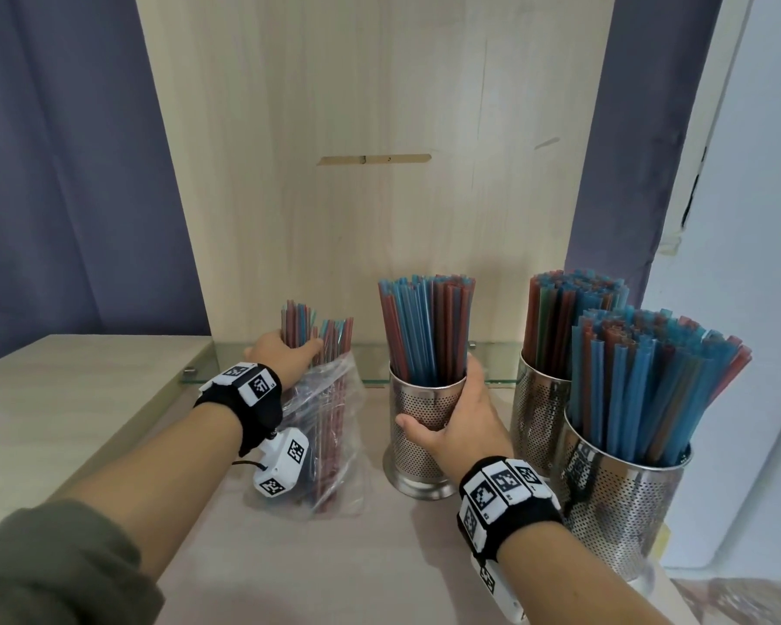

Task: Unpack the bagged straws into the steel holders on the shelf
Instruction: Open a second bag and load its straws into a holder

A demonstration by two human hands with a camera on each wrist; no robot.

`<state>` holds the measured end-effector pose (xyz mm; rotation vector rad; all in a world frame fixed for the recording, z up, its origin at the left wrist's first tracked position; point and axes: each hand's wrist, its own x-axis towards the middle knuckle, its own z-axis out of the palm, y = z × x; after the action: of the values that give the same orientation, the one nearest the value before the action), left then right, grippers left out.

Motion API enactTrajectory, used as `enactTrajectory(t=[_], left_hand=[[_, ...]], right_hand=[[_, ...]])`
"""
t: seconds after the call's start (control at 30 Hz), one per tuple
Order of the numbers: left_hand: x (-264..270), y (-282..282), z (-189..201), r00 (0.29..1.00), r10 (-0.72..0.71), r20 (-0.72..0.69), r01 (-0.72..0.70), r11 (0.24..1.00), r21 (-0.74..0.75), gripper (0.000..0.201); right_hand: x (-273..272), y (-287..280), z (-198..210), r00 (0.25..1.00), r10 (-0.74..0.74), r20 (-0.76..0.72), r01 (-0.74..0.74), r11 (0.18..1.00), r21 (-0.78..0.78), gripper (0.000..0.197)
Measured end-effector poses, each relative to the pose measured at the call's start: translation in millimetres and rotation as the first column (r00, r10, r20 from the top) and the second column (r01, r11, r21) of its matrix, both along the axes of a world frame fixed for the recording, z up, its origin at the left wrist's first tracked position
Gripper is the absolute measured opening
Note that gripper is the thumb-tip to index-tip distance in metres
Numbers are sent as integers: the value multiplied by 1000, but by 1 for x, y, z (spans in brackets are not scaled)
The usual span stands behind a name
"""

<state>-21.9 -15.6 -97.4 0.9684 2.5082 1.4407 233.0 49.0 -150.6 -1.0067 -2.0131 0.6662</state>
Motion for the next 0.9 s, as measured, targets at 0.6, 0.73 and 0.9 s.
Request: enactTrajectory(t=[0.6,0.73,0.9], left_hand=[[14,-19,51,995,-84,-50,98,903,419,16],[27,-31,82,996,-44,-77,82,802,592,11],[49,-57,123,993,-47,-106,112,624,773,15]], right_hand=[[1,0,2,999,25,-21,-25,1000,3,113],[0,0,2,1000,21,-8,-21,1000,8,114],[0,1,1,1000,20,-15,-20,1000,-10,114]])
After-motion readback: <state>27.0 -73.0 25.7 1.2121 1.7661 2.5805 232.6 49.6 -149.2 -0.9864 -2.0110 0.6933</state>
